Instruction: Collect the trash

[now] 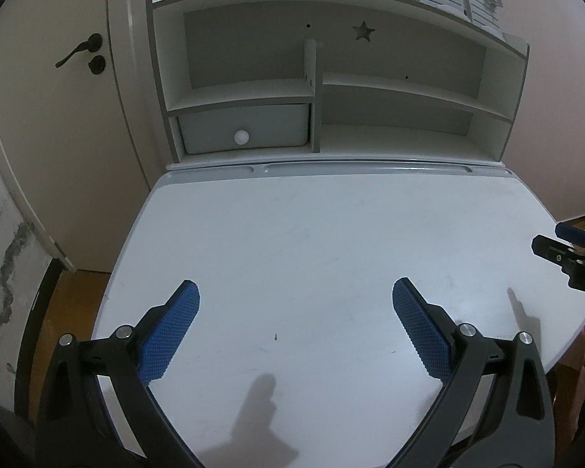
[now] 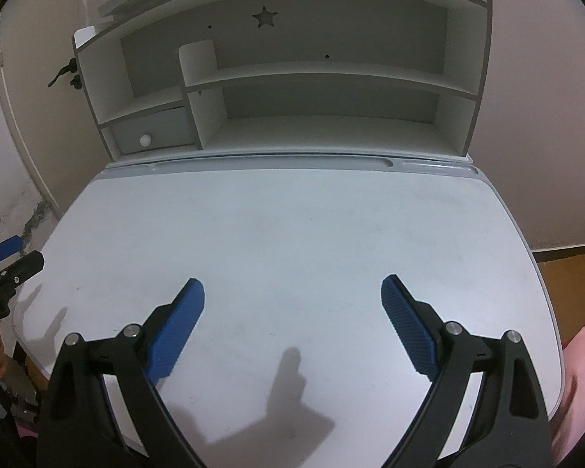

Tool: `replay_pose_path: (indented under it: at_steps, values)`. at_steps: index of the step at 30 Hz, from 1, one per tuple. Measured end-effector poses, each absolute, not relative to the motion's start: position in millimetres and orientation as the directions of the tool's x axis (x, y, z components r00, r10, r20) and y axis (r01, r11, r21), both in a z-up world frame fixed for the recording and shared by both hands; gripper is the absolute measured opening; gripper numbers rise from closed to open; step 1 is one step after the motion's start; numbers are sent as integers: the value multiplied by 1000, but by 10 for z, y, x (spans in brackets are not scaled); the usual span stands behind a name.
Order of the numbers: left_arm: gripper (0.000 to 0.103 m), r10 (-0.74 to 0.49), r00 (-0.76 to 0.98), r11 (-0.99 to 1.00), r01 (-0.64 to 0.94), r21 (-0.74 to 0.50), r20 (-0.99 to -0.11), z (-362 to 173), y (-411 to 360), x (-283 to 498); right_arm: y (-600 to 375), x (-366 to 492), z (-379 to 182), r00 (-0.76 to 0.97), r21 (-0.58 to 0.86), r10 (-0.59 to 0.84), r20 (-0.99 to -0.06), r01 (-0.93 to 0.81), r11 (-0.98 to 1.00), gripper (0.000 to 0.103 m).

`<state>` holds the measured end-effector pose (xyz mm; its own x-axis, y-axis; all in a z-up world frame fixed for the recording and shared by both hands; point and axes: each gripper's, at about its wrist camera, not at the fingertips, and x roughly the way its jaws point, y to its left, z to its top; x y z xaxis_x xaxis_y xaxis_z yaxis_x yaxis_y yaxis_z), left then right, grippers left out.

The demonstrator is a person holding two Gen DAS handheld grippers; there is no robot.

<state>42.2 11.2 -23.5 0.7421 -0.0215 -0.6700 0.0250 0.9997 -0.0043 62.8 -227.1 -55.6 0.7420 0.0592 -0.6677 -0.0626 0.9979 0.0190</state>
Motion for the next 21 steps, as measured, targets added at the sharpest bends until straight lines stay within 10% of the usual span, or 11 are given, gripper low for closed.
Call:
replay_pose_path:
  at_steps: [21]
  values:
    - [96,-25,736,999,34,0,-677,-284,-27,370,-2363,566,-598,737,24,53,-674,-49,998,89]
